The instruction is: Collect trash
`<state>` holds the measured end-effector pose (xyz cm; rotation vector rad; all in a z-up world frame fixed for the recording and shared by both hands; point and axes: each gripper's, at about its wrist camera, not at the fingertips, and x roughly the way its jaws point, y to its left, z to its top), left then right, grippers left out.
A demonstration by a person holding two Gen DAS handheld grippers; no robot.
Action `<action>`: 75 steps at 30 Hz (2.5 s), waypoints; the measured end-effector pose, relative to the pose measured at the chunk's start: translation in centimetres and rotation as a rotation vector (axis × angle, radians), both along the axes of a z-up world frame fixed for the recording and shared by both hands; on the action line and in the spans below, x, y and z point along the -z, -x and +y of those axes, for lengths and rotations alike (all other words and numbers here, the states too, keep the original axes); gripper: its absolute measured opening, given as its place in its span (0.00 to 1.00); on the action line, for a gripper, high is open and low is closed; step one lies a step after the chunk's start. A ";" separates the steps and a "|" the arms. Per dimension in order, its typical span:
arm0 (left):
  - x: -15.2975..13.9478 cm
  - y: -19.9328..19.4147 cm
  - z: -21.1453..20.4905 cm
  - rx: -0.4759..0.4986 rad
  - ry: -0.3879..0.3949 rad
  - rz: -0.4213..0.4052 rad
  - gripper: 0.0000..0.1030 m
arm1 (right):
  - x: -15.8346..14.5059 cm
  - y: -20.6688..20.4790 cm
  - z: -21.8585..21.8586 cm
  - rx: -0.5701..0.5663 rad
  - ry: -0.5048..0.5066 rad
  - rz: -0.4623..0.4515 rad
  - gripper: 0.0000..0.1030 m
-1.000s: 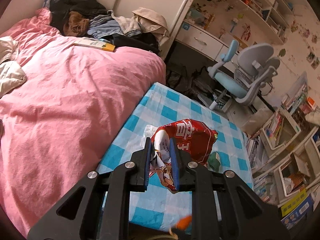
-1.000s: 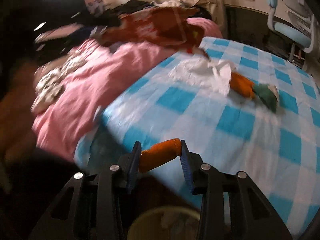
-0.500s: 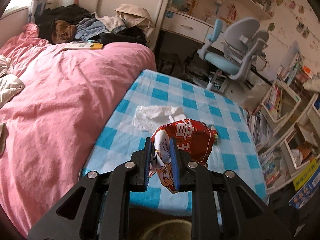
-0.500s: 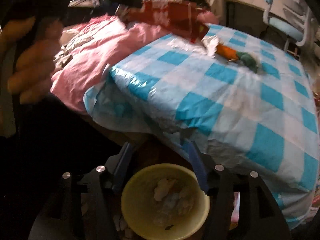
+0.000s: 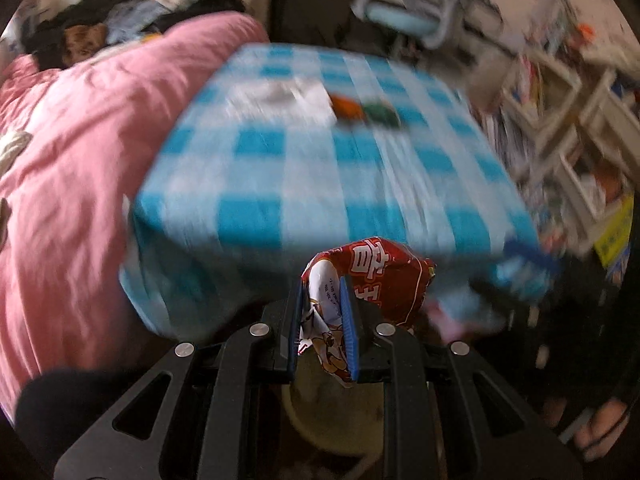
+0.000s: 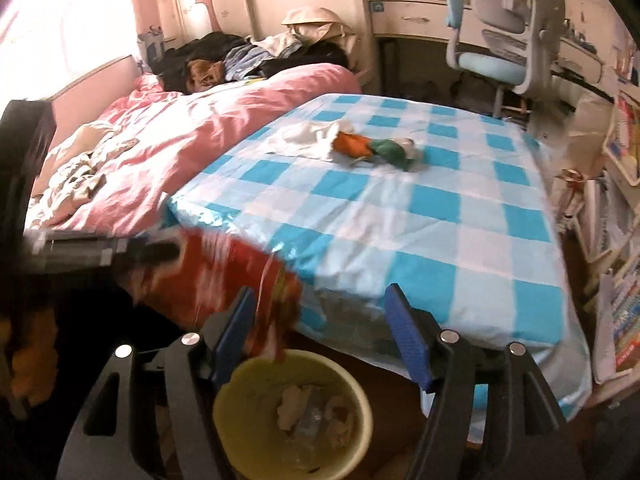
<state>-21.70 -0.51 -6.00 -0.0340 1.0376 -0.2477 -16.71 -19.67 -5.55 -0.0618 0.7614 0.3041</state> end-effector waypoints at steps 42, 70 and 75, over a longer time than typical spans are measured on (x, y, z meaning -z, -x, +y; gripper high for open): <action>-5.0 -11.4 -0.7 -0.078 -0.030 -0.127 0.87 | 3.7 -3.0 2.9 0.122 0.188 -0.054 0.92; -4.6 -11.2 -1.0 -0.062 -0.034 -0.120 0.87 | 4.0 -3.1 3.4 0.105 0.184 -0.040 0.92; -4.7 -11.0 -1.3 -0.045 -0.042 -0.126 0.88 | 4.0 -3.1 3.4 0.104 0.184 -0.039 0.92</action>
